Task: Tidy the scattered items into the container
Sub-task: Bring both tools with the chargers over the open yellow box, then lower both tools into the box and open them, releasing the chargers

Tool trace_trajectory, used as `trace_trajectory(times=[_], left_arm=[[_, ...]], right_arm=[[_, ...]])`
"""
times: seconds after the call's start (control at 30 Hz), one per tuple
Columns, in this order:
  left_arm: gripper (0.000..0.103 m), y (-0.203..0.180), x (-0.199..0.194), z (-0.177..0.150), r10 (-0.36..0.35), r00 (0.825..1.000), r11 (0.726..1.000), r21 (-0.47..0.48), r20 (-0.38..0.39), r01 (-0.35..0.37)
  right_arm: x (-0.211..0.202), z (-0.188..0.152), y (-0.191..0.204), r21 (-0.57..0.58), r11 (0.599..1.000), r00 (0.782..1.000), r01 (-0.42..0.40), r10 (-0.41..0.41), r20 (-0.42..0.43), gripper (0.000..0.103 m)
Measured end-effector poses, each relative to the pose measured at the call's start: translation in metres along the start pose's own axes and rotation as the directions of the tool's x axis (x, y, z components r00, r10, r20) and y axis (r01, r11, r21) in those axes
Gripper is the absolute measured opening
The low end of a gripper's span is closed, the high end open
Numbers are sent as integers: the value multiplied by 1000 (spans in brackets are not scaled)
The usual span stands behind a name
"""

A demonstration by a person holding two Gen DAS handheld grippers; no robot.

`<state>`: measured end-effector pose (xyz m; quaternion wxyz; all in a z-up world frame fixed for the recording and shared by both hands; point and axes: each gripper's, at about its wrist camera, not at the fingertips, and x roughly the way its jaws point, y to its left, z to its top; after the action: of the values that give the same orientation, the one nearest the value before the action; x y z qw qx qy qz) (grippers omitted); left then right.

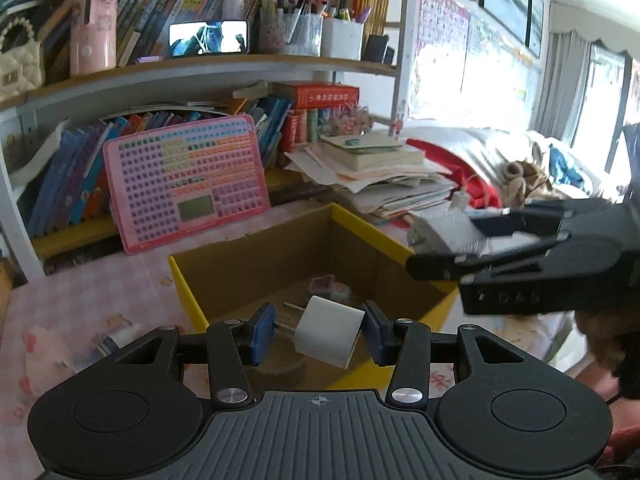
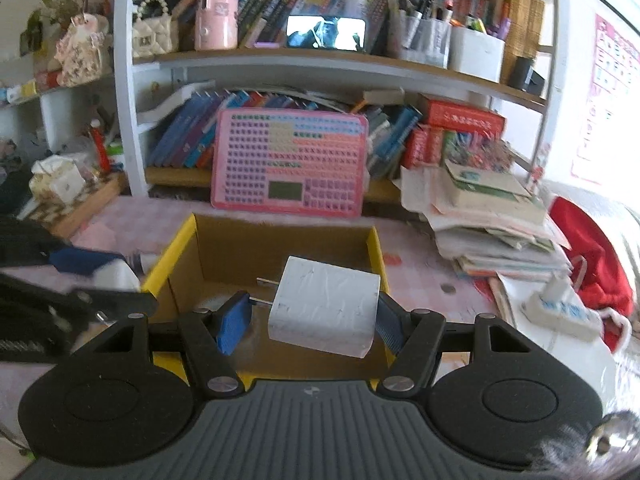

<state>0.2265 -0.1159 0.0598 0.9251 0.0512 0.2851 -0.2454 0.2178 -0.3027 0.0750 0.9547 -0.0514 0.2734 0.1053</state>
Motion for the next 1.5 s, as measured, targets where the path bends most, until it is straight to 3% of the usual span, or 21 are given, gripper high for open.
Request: trace_trajectory(times=[0.27, 0.43, 0.77, 1.2, 1.5], left_arm=[[45, -7, 49, -1, 31, 994, 997, 71, -101, -24], [45, -8, 67, -7, 33, 988, 997, 79, -154, -21], [45, -3, 86, -7, 25, 974, 998, 69, -224, -10], [45, 13, 93, 4, -76, 961, 995, -79, -266, 57], [49, 5, 92, 1, -46, 968, 996, -83, -248, 27]], right_arm=[[48, 20, 6, -67, 995, 997, -79, 78, -18, 64], [79, 22, 11, -81, 988, 988, -134, 128, -82, 64], [141, 18, 12, -50, 970, 936, -237, 215, -278, 64], [215, 21, 23, -103, 944, 848, -315, 231, -477, 64], [225, 23, 23, -102, 946, 846, -309, 224, -485, 64]])
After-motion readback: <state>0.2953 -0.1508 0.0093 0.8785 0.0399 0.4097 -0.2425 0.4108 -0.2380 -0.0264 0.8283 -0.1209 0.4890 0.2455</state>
